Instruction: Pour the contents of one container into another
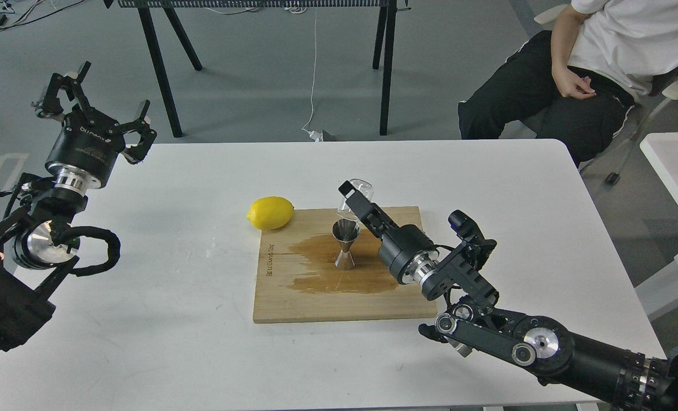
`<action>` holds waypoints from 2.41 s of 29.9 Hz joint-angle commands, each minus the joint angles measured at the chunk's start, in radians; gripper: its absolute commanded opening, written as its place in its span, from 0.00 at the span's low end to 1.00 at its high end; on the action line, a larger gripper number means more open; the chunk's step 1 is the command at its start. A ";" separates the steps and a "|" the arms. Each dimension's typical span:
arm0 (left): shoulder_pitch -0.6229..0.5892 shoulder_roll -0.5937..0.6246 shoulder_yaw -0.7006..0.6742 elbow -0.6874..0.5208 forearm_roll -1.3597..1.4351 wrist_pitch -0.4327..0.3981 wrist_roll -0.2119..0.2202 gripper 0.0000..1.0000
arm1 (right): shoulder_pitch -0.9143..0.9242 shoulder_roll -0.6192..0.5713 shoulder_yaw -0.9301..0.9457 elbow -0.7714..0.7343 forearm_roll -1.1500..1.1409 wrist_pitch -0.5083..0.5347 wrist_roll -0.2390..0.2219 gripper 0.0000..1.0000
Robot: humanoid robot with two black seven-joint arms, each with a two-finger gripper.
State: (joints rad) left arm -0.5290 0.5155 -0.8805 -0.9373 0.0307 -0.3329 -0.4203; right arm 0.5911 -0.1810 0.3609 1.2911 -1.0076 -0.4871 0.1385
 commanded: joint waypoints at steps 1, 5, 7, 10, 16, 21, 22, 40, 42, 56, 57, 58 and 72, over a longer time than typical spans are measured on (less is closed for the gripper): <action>0.000 0.001 -0.003 0.000 0.000 -0.002 0.002 1.00 | -0.002 -0.063 0.070 0.108 0.194 0.030 -0.016 0.36; -0.002 0.003 -0.005 0.000 0.000 0.000 0.002 1.00 | -0.016 -0.098 0.182 0.146 0.357 0.061 -0.022 0.36; -0.002 0.003 -0.005 0.000 0.000 0.000 0.003 1.00 | -0.028 -0.121 0.226 0.162 0.446 0.087 -0.034 0.36; -0.002 0.003 -0.005 0.000 0.000 0.002 0.003 1.00 | -0.069 -0.153 0.315 0.172 0.616 0.136 -0.048 0.36; 0.000 0.006 -0.005 -0.003 0.000 0.000 0.003 1.00 | -0.200 -0.157 0.460 0.163 0.814 0.222 -0.068 0.36; 0.018 0.011 -0.006 -0.003 -0.002 -0.003 0.003 1.00 | -0.286 -0.155 0.558 0.142 0.932 0.287 -0.109 0.36; 0.018 0.009 -0.006 -0.003 -0.003 -0.003 0.002 1.00 | -0.298 -0.155 0.572 0.126 0.963 0.304 -0.115 0.36; 0.021 -0.014 -0.052 0.000 -0.052 0.000 0.009 1.00 | -0.456 -0.146 0.809 -0.154 1.483 0.540 -0.224 0.36; 0.021 -0.008 -0.055 0.005 -0.052 -0.002 0.009 1.00 | -0.458 -0.146 0.810 -0.199 1.517 0.582 -0.247 0.36; 0.021 -0.011 -0.066 0.014 -0.052 0.002 0.009 1.00 | -0.433 -0.078 0.794 -0.513 1.521 0.844 -0.381 0.37; 0.023 -0.011 -0.066 0.014 -0.052 0.000 0.009 1.00 | -0.427 -0.072 0.796 -0.527 1.521 0.843 -0.381 0.37; 0.023 -0.011 -0.066 0.014 -0.052 0.002 0.009 1.00 | -0.416 -0.071 0.796 -0.538 1.521 0.840 -0.381 0.37; 0.029 -0.011 -0.066 0.015 -0.052 0.000 0.005 1.00 | -0.338 -0.022 0.813 -0.579 1.521 0.706 -0.369 0.36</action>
State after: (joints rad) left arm -0.5034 0.5047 -0.9466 -0.9222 -0.0215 -0.3323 -0.4150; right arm 0.2486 -0.2105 1.1734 0.7123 0.5140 0.2253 -0.2305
